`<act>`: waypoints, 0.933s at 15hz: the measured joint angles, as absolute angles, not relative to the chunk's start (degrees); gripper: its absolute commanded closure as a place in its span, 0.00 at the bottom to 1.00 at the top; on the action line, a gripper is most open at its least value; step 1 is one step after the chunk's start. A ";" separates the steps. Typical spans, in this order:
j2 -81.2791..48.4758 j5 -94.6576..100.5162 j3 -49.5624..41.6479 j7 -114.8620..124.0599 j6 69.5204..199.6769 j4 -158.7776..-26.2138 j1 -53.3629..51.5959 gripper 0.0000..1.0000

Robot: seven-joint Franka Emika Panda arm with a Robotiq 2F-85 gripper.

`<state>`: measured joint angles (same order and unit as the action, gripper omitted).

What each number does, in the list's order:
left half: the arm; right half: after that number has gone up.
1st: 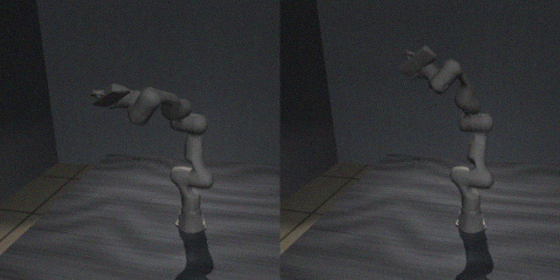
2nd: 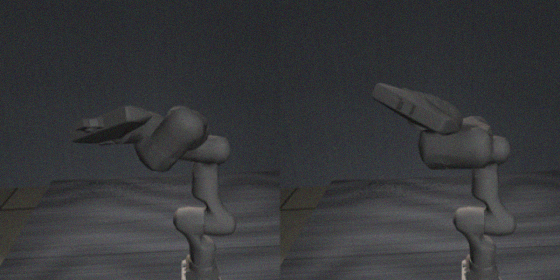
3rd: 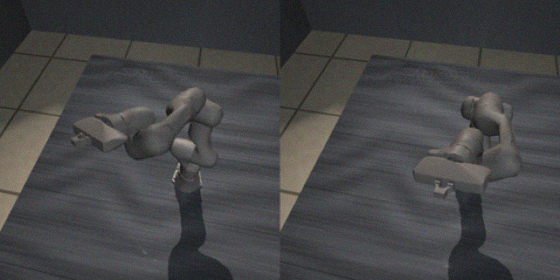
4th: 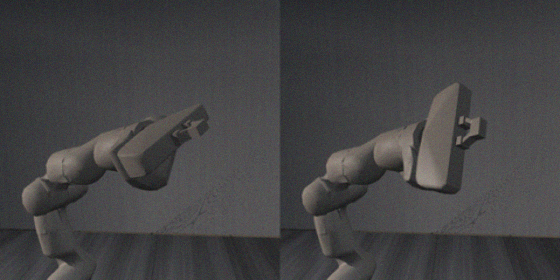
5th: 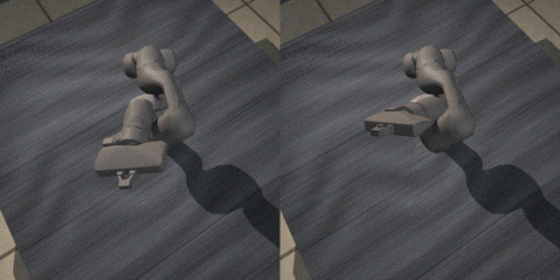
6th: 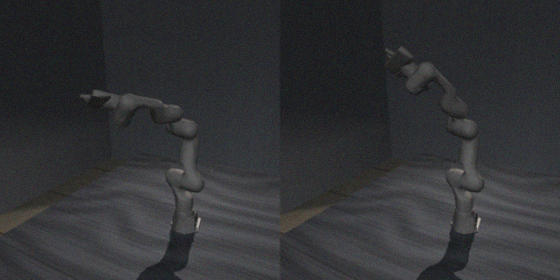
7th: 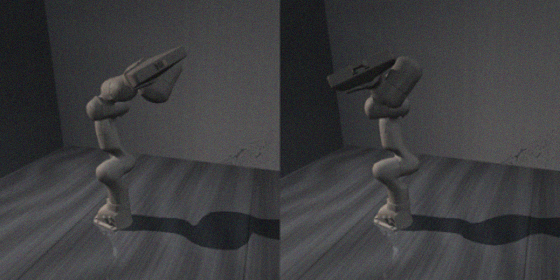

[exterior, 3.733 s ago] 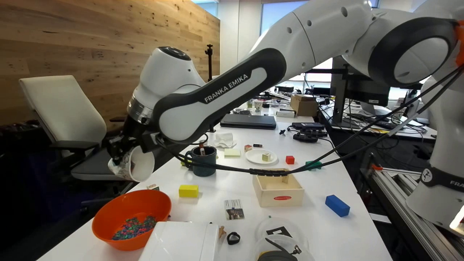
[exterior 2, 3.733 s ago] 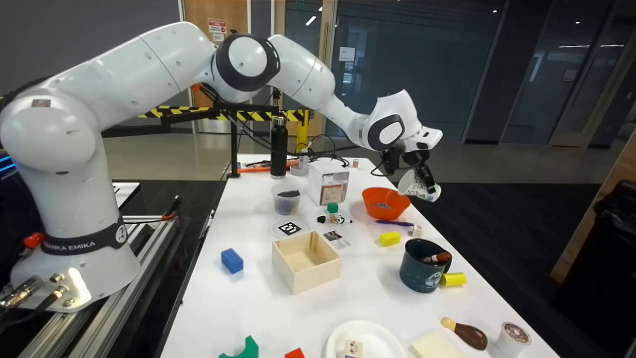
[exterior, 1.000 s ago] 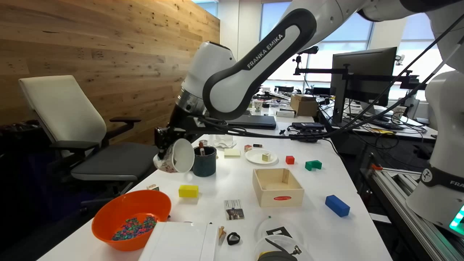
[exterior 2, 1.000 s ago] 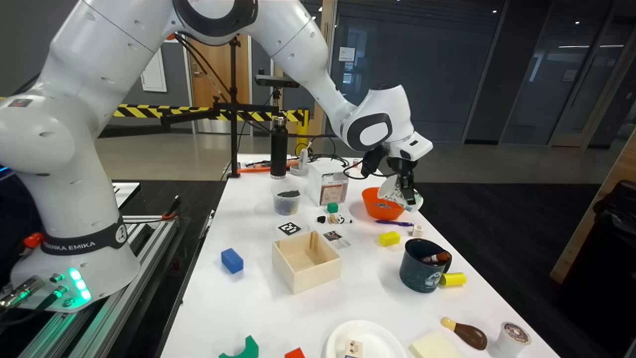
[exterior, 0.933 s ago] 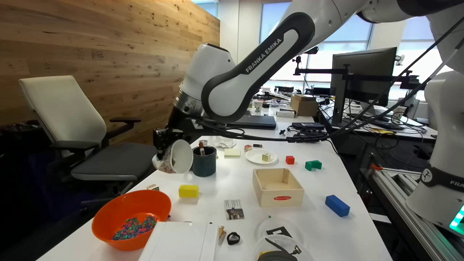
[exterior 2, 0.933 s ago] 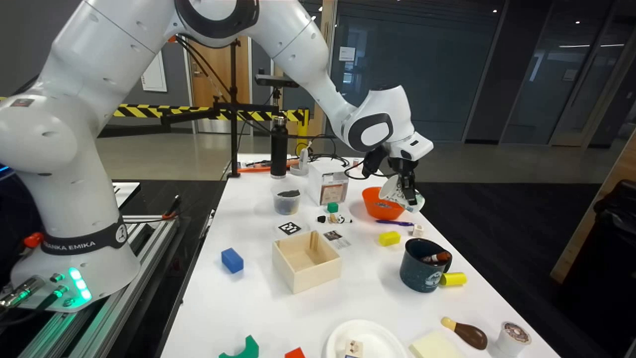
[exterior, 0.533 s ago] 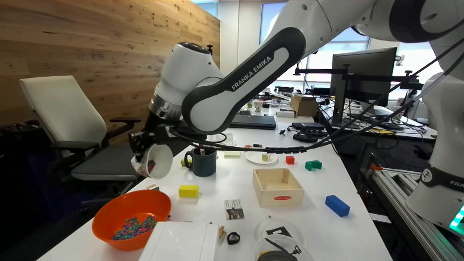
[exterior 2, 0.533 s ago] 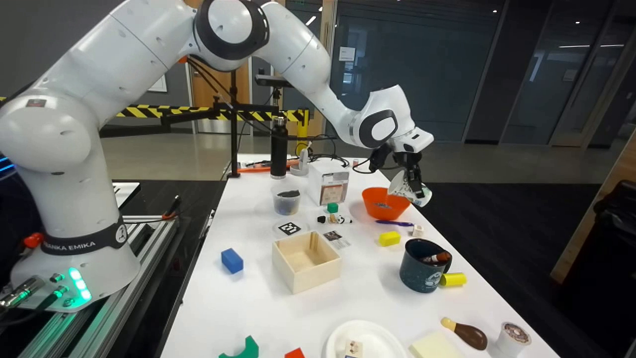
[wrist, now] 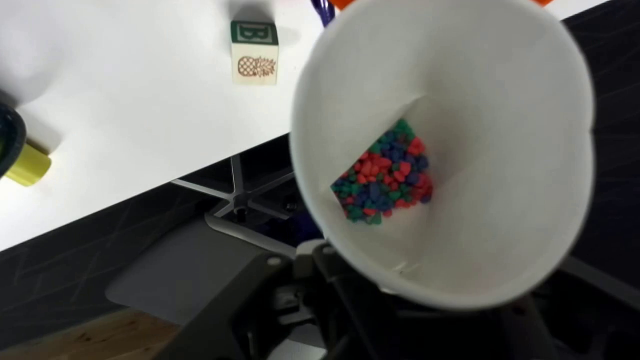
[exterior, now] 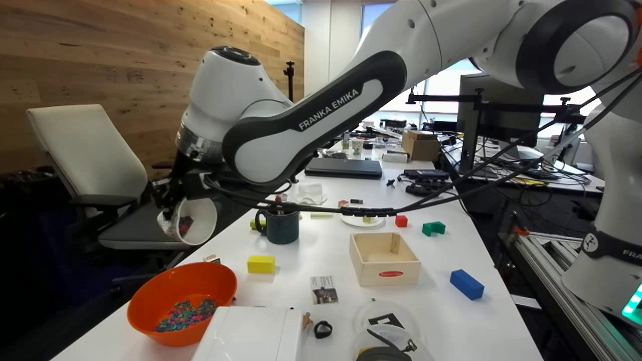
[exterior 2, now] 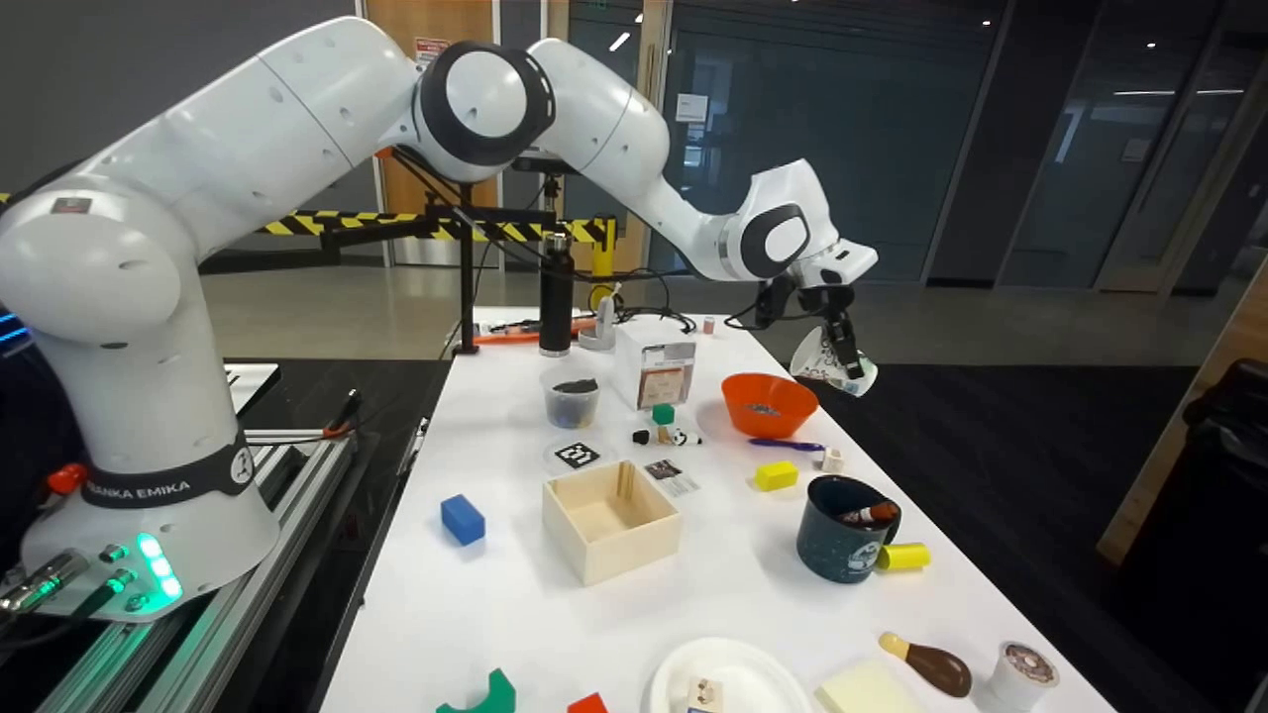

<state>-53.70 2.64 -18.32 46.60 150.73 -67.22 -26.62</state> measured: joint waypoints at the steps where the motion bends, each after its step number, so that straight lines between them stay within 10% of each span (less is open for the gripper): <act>1: -54.39 3.50 -18.45 46.60 150.68 -66.09 -26.37 0.80; 14: -59.77 9.54 -19.13 46.60 147.94 -56.47 -27.88 0.80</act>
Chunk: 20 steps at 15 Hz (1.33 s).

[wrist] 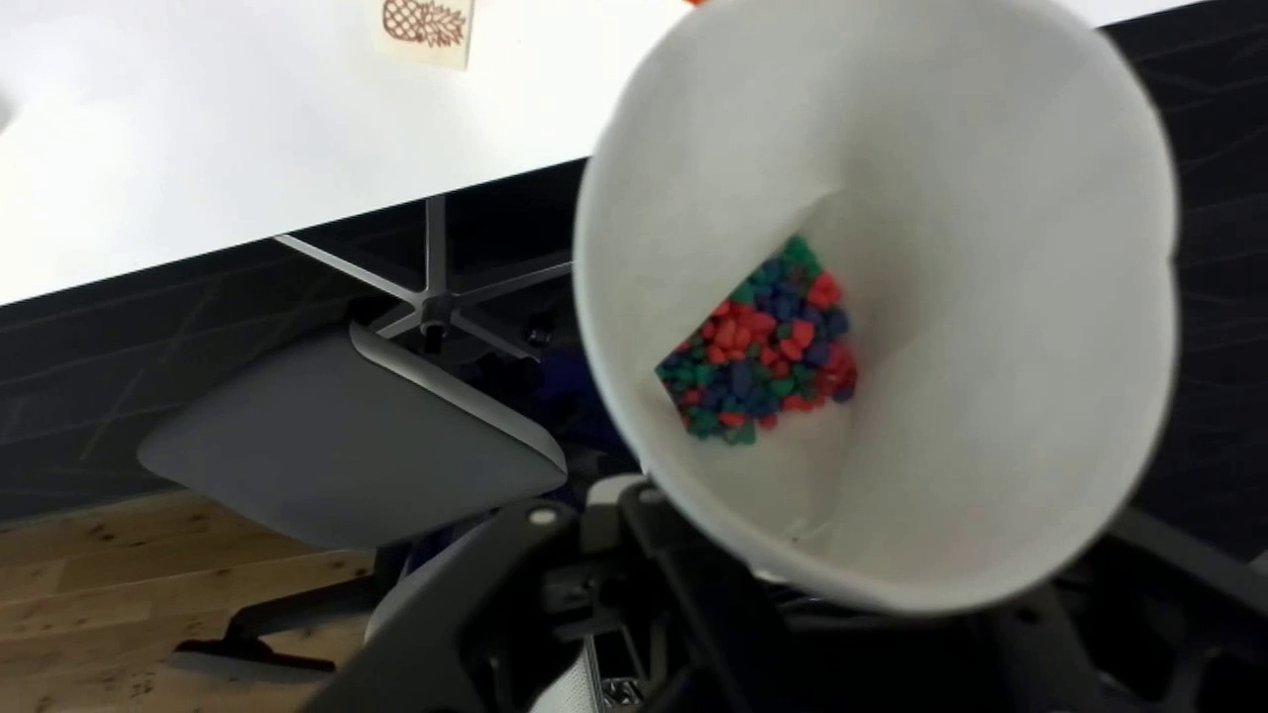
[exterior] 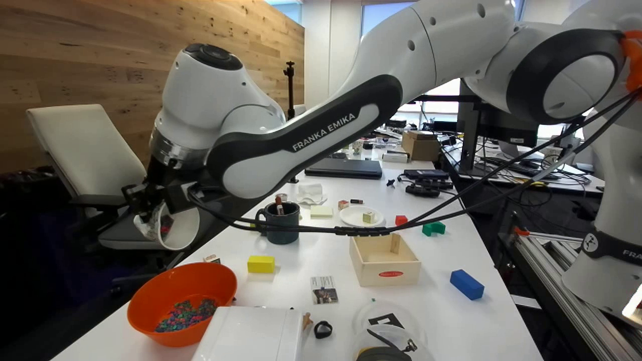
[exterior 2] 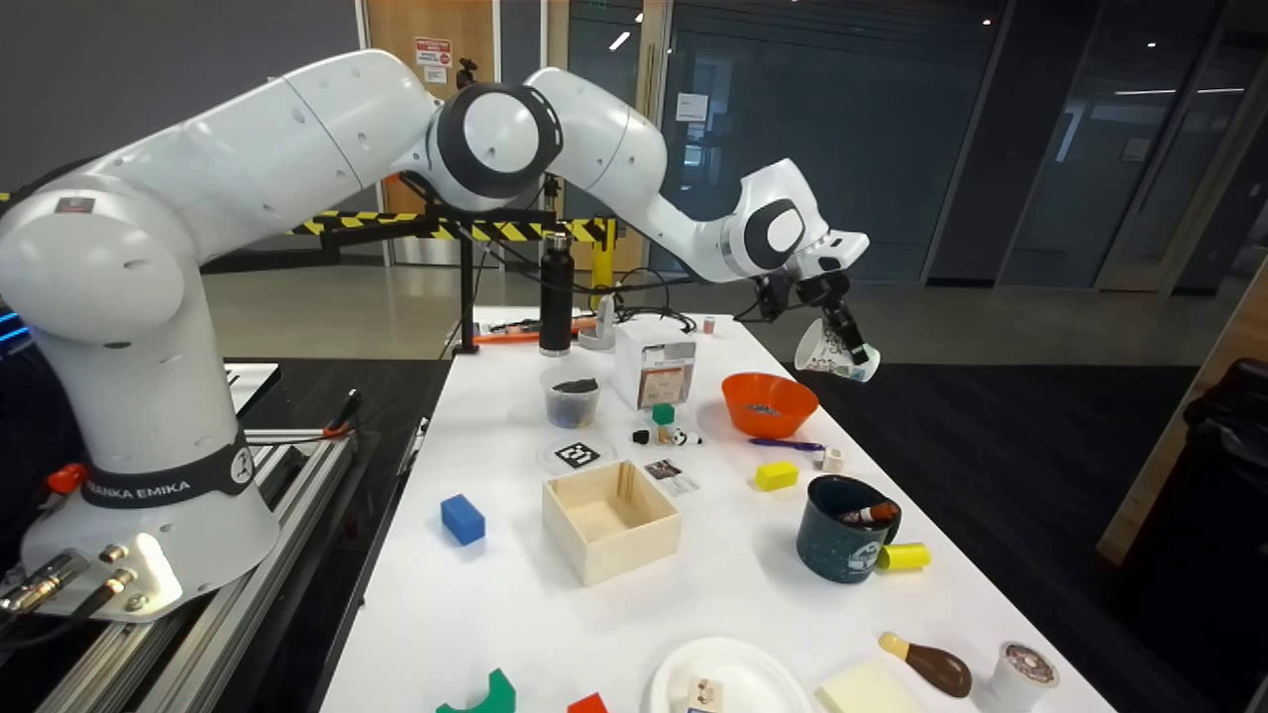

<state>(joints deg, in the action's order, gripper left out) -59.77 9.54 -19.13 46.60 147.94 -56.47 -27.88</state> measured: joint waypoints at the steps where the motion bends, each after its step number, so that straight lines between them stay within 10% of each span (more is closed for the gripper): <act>1: -59.89 9.54 -19.56 46.60 147.94 -56.34 -28.28 0.80; 20: -60.61 9.54 -31.29 48.86 158.27 -62.29 -35.55 0.80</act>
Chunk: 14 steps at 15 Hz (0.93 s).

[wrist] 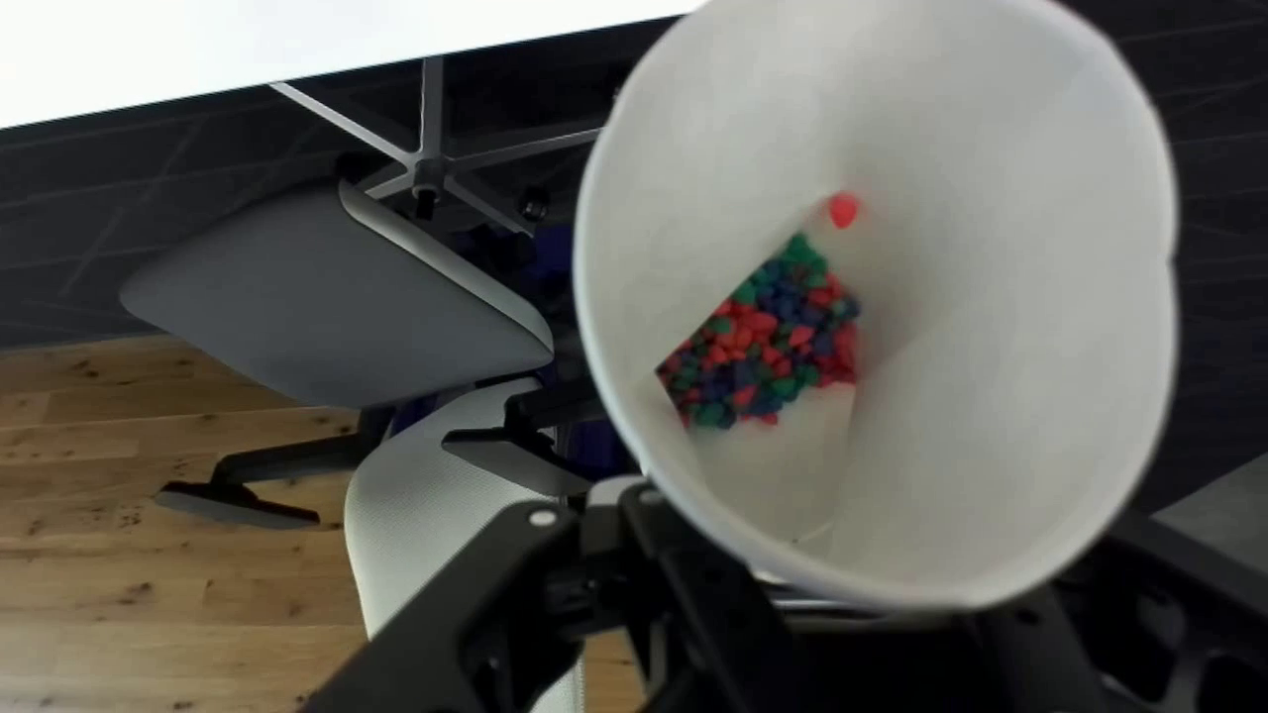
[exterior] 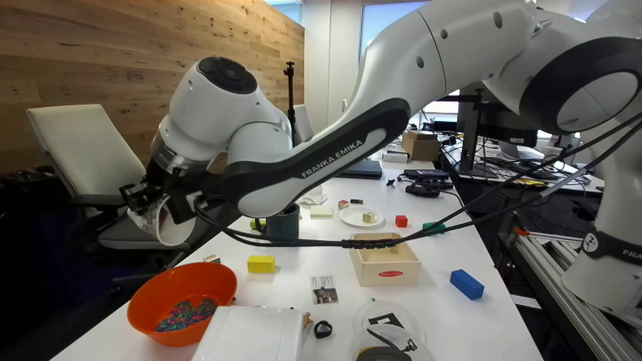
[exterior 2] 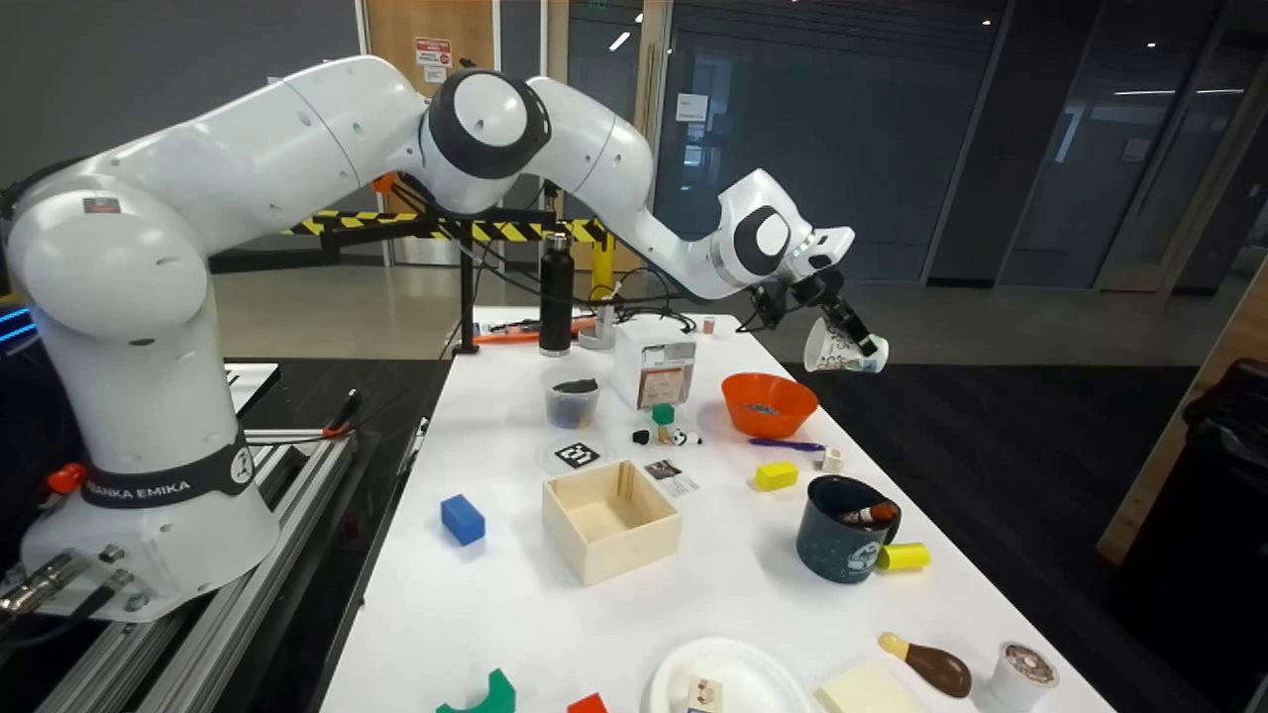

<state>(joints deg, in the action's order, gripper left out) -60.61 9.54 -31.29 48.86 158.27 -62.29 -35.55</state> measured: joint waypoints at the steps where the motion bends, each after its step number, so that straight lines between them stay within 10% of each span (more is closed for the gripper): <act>1: -60.62 9.54 -31.95 49.09 159.23 -63.01 -36.18 0.80; 14: -59.87 9.54 -41.41 51.94 168.35 -73.42 -46.32 0.80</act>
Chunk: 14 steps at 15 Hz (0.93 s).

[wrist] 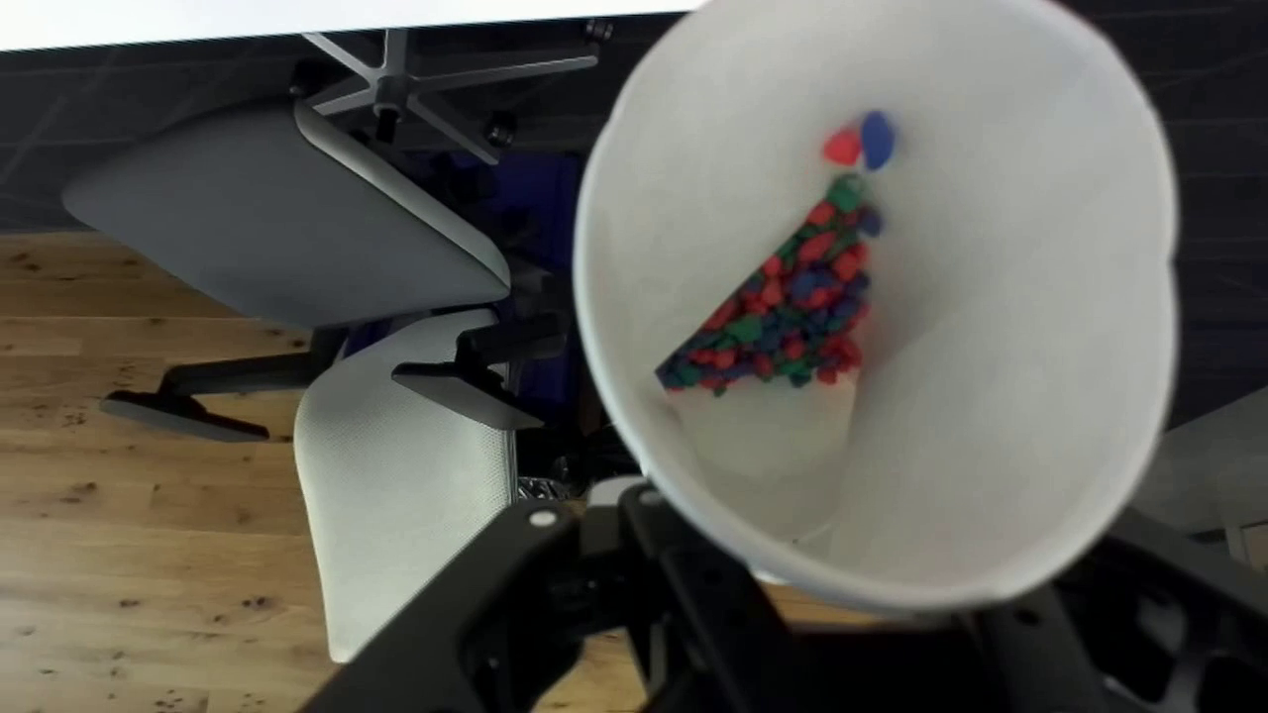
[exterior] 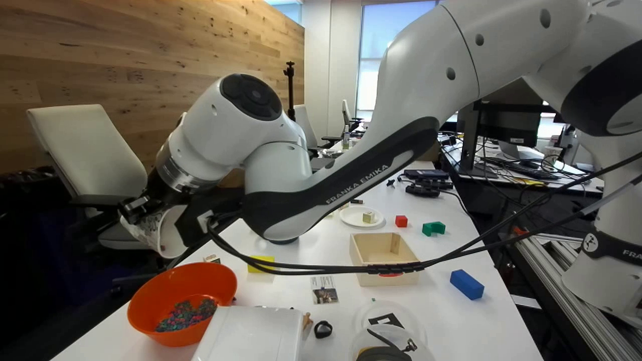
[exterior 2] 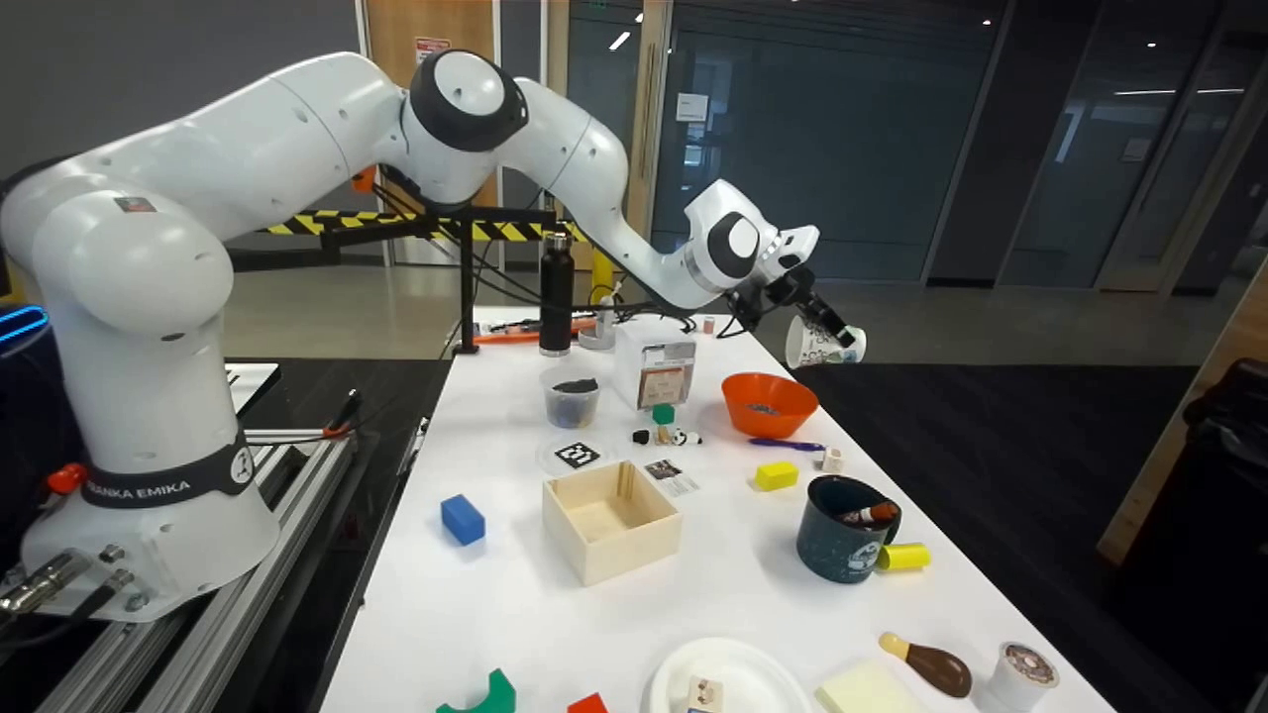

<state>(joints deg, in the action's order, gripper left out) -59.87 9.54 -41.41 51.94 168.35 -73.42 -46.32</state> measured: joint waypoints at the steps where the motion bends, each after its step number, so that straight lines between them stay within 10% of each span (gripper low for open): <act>1: -59.73 9.52 -42.34 52.32 168.98 -74.46 -47.23 0.80; 14: -59.26 5.83 -56.49 55.96 176.69 -88.67 -61.38 0.80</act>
<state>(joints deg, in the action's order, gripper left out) -59.26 5.83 -56.49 55.96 176.69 -88.67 -61.38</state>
